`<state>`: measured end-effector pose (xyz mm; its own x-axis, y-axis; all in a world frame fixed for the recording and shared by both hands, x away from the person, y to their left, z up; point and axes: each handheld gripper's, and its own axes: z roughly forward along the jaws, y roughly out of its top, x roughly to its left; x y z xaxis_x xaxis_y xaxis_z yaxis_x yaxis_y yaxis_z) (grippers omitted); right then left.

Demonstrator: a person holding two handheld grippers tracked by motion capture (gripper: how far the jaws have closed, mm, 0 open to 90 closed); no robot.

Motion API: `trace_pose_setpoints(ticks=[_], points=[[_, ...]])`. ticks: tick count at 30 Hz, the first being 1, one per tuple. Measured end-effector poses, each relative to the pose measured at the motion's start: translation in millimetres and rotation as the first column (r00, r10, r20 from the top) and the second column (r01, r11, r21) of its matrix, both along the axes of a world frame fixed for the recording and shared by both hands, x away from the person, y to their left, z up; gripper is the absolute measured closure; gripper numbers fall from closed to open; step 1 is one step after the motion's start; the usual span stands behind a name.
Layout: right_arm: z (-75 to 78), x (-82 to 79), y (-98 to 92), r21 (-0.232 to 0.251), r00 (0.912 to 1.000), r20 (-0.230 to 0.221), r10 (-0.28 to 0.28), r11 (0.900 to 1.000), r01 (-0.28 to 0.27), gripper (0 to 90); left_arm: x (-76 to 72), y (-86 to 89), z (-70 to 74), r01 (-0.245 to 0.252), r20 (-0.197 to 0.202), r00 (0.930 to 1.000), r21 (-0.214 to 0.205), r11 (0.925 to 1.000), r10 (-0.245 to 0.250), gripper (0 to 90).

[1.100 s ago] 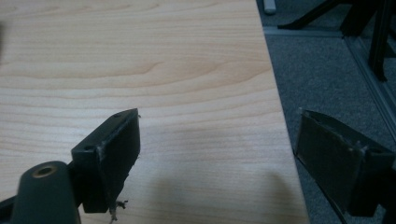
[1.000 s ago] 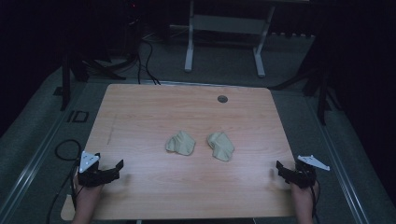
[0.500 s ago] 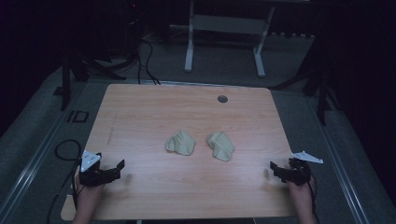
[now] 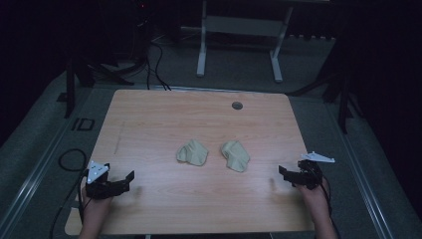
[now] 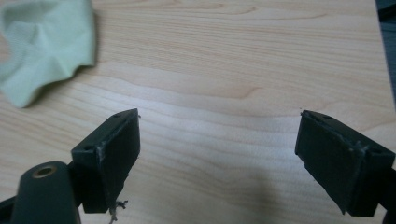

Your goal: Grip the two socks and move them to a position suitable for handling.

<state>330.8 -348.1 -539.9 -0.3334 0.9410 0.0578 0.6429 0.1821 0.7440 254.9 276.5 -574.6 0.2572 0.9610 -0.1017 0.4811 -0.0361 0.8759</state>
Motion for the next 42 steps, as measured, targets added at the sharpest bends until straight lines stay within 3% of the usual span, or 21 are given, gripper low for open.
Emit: trace_pose_setpoints(ticks=[9,16,17,20,21,29,42], points=[[5.4,16.3,28.5,0.034,0.9949,-0.034,0.095,0.995,-0.094,14.0,-0.2,-0.5,0.4,0.003,-0.001,1.0,-0.006,1.0,-0.003,2.3],[8.8,28.3,53.2,0.016,0.9862,-0.037,0.161,0.9869,-0.161,16.0,-0.1,-0.8,0.2,0.007,-0.002,1.0,-0.004,1.0,-0.007,2.3],[11.0,33.7,64.6,0.007,0.9814,-0.04,0.188,0.9823,-0.187,17.5,-0.1,-0.7,0.2,0.009,-0.002,1.0,-0.005,0.9999,-0.009,2.2],[11.6,35.1,67.6,0.006,0.9804,-0.042,0.193,0.9813,-0.193,17.7,-0.1,-0.6,0.2,0.009,-0.004,1.0,-0.004,0.9999,-0.009,2.2],[14.5,41.2,79.4,-0.002,0.9753,-0.041,0.217,0.9761,-0.217,17.7,0.3,-0.2,0.0,0.009,-0.004,1.0,-0.007,0.9999,-0.009,2.2],[13.8,57.9,105.2,-0.028,0.9657,-0.063,0.252,0.9667,-0.254,18.5,0.5,-0.7,-0.2,0.014,-0.007,0.9999,-0.007,0.9999,-0.014,2.2],[5.2,74.4,152.1,-0.028,0.9419,-0.097,0.322,0.9451,-0.326,22.1,0.8,-0.4,-0.5,0.021,-0.009,0.9997,-0.012,0.9997,-0.021,2.2]])
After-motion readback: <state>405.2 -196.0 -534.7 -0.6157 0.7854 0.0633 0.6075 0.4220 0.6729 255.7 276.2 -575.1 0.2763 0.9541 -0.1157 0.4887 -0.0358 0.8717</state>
